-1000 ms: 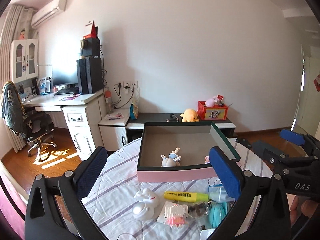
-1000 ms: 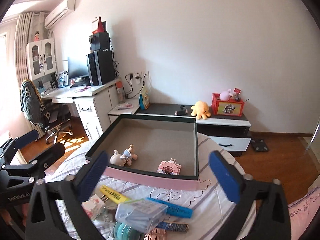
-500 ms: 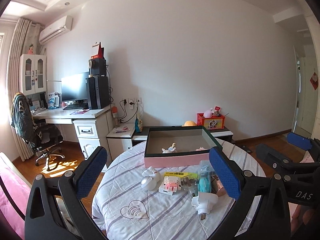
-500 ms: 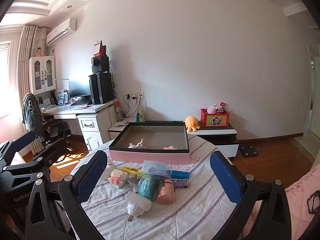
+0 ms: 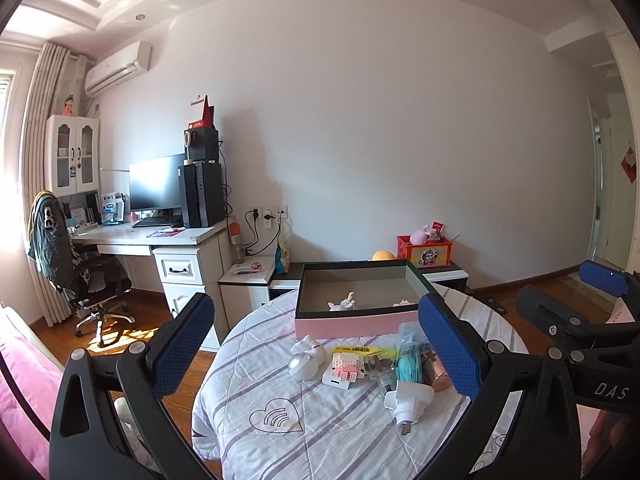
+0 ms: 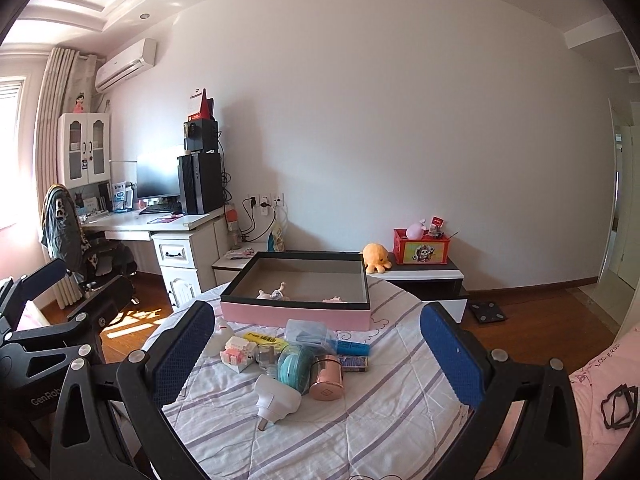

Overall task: Organize rigid objects
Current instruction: 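Withdraw both grippers from the box back toward the remaining items, then grasp the white plug adapter with the left gripper while the right grasps the rose-gold cup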

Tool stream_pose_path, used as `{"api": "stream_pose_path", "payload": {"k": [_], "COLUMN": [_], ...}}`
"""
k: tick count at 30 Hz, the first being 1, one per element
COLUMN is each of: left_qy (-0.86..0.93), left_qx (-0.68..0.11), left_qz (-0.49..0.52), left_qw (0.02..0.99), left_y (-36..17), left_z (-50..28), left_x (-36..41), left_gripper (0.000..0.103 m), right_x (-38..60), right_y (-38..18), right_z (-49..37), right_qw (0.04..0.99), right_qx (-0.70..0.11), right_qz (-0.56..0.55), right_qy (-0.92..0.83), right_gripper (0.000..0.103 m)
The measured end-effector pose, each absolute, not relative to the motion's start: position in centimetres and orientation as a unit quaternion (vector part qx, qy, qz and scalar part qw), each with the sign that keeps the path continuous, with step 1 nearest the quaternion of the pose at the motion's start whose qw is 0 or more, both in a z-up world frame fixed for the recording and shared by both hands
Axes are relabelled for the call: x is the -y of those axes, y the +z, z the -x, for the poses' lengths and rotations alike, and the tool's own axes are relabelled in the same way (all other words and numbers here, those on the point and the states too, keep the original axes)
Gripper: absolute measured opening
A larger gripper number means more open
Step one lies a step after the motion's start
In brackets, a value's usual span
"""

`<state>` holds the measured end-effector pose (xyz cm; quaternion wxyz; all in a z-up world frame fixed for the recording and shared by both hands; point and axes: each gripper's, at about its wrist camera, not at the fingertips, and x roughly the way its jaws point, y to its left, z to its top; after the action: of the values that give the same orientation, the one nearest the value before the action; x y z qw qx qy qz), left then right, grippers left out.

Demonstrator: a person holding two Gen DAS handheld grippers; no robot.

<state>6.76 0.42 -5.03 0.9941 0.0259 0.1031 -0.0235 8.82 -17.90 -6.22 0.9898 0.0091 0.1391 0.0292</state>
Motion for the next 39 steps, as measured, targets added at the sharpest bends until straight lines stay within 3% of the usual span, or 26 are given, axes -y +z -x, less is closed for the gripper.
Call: {"api": "stream_pose_path", "payload": {"k": [6, 16, 35, 38, 39], "left_qy": [-0.042, -0.072, -0.126, -0.126, -0.138], "left_qx": [-0.143, -0.274, -0.347, -0.353, -0.361], "left_qz": [-0.022, -0.013, -0.077, -0.078, -0.069], "left_qw": [0.989, 0.959, 0.926, 0.924, 0.92], "left_y": [-6.7, -14.0, -20.6, -20.9, -21.0], "left_z": [-8.0, -12.8, -18.9, -20.0, -20.4], "left_x": [-0.9, -1.0, 9.5, 9.5, 9.2], "left_gripper": [0.103, 0.103, 0.102, 0.079, 0.066], "right_x": [17.8, 17.9, 25.7, 25.9, 25.9], "right_y": [-7.4, -14.5, -21.0, -21.5, -21.7], "right_z": [-10.0, -14.6, -18.8, -19.8, -20.1], "right_qw": [0.987, 0.967, 0.941, 0.938, 0.937], "right_qx": [-0.158, -0.253, -0.335, -0.341, -0.343], "right_qz": [-0.007, -0.011, -0.057, -0.065, -0.065], "right_qy": [0.031, 0.032, -0.012, -0.006, -0.004], "right_gripper": [0.103, 0.103, 0.103, 0.103, 0.103]}}
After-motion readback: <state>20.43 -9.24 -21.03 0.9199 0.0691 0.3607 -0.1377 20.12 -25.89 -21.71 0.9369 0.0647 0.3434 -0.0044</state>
